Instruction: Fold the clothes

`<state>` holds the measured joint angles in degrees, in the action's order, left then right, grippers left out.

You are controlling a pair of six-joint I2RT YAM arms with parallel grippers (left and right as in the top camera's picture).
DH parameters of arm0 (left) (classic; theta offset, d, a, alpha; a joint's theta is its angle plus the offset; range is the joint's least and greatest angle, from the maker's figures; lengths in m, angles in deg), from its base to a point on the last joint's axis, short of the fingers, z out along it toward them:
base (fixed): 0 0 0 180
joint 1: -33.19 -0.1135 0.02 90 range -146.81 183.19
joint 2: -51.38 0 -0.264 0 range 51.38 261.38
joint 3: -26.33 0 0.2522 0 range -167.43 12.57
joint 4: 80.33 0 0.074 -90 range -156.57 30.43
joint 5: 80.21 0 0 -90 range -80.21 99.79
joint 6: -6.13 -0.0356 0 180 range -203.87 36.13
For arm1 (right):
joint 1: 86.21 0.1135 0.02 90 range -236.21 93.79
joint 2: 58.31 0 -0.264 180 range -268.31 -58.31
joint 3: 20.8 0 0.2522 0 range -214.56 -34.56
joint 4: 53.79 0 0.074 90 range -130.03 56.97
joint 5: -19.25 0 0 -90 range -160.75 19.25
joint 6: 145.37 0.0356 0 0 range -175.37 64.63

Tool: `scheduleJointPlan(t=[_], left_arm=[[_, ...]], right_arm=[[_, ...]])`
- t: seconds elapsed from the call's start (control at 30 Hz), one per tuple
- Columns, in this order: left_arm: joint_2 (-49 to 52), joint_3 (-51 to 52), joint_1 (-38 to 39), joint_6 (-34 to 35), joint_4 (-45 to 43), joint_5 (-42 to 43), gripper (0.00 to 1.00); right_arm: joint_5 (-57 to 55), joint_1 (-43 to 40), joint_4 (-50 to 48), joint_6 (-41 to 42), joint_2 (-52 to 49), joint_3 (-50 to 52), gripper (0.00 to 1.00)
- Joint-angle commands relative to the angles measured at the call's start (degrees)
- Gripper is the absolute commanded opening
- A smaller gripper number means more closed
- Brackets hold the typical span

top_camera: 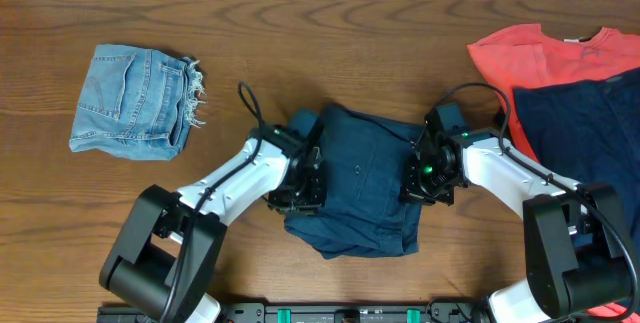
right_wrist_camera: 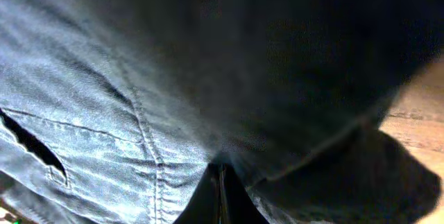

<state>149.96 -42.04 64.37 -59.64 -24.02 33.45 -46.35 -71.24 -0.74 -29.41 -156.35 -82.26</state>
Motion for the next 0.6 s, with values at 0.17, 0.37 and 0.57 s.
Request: scheduleJointPlan(t=[0.17, 0.37, 0.57], left_arm=[[0.8, 5.9, -3.1, 6.5, 1.1, -2.5, 0.07], [0.7, 5.7, -8.2, 2.4, 2.7, -4.8, 0.06], [0.6, -0.5, -9.0, -4.1, 2.9, -4.7, 0.06]], right_arm=[[-11.5, -1.5, 3.8, -1.2, 1.8, 1.4, 0.01], [-6.4, -3.0, 4.0, -10.6, 12.0, 0.6, 0.02], [-1.4, -2.9, -6.9, -14.8, 19.8, 0.6, 0.06]])
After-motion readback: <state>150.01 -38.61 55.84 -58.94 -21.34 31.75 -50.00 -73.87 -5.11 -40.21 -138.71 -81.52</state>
